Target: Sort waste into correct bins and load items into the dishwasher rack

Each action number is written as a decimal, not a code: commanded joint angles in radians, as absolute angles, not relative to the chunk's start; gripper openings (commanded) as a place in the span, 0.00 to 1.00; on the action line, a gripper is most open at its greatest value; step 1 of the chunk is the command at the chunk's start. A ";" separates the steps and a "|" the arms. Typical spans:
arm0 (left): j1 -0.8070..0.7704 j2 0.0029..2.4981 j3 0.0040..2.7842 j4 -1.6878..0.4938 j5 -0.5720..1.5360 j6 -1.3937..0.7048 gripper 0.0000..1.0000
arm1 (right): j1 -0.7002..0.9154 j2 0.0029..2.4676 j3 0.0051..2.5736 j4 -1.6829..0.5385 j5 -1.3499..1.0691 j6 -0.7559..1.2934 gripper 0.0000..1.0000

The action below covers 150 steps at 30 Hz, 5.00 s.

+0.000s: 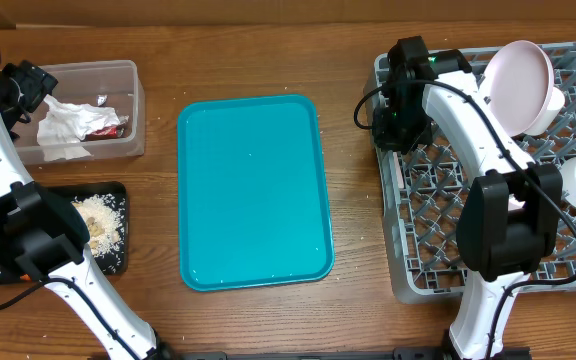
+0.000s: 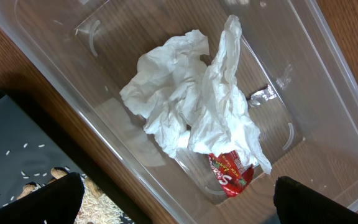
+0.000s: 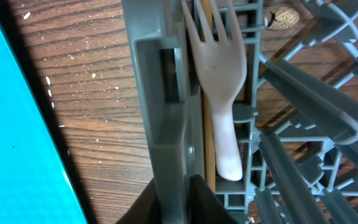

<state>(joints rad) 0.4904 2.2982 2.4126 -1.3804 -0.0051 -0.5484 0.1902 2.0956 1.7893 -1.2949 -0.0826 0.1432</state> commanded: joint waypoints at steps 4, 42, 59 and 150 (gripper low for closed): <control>0.482 2.286 2.410 -1.380 -0.019 -0.554 1.00 | 0.191 2.091 1.787 -1.288 -0.167 0.183 0.09; 0.482 2.285 2.410 -1.380 -0.019 -0.554 1.00 | 0.503 2.093 2.045 -1.296 -0.002 0.286 1.00; 0.482 2.286 2.410 -1.380 -0.019 -0.554 1.00 | 0.541 2.334 1.996 -1.118 0.052 0.363 0.72; 0.482 2.286 2.410 -1.380 -0.019 -0.554 1.00 | 0.400 2.131 2.284 -1.568 0.007 0.384 0.69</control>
